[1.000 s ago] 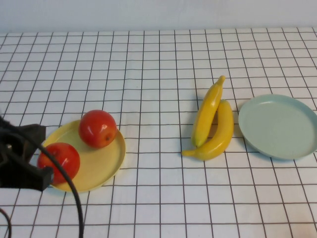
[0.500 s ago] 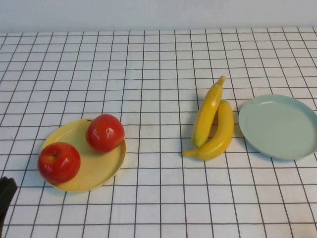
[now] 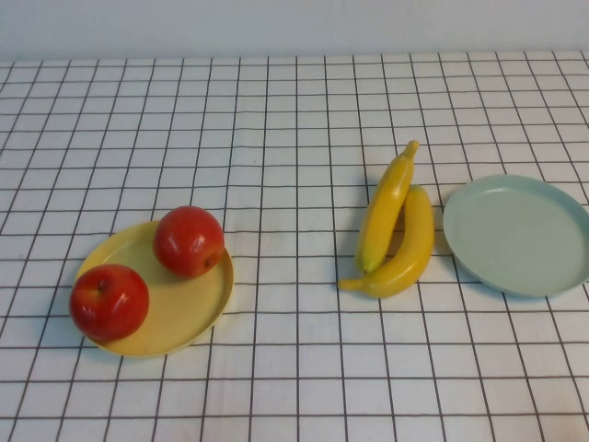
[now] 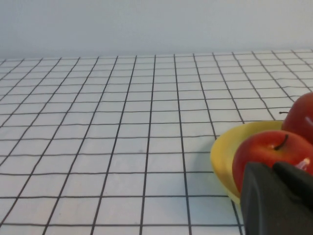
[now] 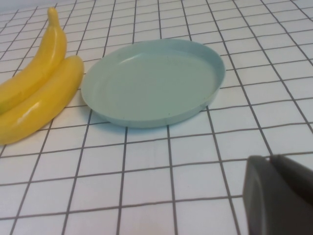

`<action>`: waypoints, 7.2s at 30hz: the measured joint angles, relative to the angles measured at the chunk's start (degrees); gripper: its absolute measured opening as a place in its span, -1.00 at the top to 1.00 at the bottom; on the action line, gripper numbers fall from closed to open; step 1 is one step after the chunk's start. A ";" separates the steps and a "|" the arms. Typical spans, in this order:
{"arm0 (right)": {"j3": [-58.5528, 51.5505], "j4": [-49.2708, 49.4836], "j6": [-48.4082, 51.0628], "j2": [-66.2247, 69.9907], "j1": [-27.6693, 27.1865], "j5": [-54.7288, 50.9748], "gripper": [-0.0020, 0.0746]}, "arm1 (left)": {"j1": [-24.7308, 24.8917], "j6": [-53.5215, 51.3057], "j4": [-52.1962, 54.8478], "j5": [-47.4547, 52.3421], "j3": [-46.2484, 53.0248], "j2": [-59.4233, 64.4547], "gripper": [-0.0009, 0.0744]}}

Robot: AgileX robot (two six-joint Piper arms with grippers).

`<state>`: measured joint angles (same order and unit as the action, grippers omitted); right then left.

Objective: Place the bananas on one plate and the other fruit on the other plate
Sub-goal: Put another type of fruit in the right plate

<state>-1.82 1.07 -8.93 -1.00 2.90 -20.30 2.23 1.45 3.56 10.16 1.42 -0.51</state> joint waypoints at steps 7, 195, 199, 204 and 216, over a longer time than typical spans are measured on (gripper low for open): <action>0.00 0.00 0.00 0.00 0.00 0.00 0.99 | -0.75 -0.48 0.09 7.94 0.00 -0.13 0.98; 86.13 -8.07 10.52 111.09 2.86 -39.98 0.10 | -0.75 -0.57 -0.89 9.31 0.00 -0.13 0.98; 89.91 -5.46 12.73 114.87 2.86 -39.63 0.10 | -0.75 -0.57 -0.89 9.31 0.00 -0.13 0.98; 96.21 -2.28 14.59 118.10 2.86 -39.89 0.10 | -0.75 -0.57 -0.89 9.31 0.00 -0.13 0.98; 105.58 -2.93 15.03 119.63 2.86 -46.33 -0.03 | -0.75 -0.57 -0.89 9.31 0.00 -0.13 0.98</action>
<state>103.76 -1.87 6.10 118.63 5.76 -66.63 1.48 0.88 2.67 19.47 1.42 -0.65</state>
